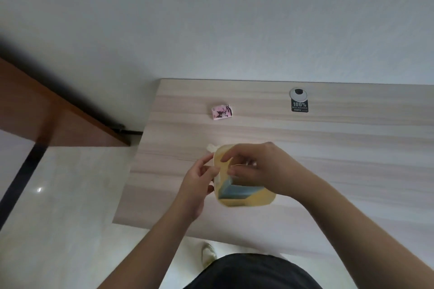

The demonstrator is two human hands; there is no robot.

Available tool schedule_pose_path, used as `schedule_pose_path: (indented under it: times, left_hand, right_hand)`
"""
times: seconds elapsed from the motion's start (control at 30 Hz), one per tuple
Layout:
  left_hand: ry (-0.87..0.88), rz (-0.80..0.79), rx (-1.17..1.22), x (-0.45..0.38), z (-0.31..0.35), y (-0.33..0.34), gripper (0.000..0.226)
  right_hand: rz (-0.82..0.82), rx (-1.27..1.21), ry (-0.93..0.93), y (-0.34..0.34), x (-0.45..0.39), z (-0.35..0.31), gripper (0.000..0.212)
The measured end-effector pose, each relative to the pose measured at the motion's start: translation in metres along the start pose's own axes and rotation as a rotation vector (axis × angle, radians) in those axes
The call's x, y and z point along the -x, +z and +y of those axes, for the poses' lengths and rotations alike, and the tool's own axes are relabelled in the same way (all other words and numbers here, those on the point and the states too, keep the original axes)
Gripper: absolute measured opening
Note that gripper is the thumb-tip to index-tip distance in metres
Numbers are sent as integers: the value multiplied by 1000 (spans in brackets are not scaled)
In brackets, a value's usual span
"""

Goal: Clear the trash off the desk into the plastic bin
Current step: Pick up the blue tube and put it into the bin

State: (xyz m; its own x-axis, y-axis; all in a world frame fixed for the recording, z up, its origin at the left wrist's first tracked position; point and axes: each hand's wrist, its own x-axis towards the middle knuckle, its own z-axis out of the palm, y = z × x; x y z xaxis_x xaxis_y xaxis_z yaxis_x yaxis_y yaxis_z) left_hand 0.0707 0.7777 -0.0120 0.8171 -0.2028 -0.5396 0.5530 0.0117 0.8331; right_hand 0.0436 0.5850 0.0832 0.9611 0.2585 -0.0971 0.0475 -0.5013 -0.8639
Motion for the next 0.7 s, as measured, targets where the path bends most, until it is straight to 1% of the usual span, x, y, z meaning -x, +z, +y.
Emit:
schedule_pose_path:
  times: [0.07,0.17,0.27,0.37,0.53,0.7]
  left_hand:
    - [-3,-22,14,9,-1,-17,34]
    - [-36,-15,71,25,-3,-47,32]
    - [-43,17,98,38,-8,-76,33]
    - [-49,46,114,49,-13,-100,29]
    - [-57,57,116,59,-21,-139,30]
    - [-60,89,151,64,-24,-177,31]
  right_hand:
    - [-28,56,-50,21,-10,-10,22]
    - [53,115,-64,45,-19,-21,24]
    - [182,50,-17,58,-23,-32,18]
    - [275,29,4,68,-26,-41,15]
    - [381,-23,49,88,-28,-50,15]
    - [436,-8,134,117,-33,-37,16]
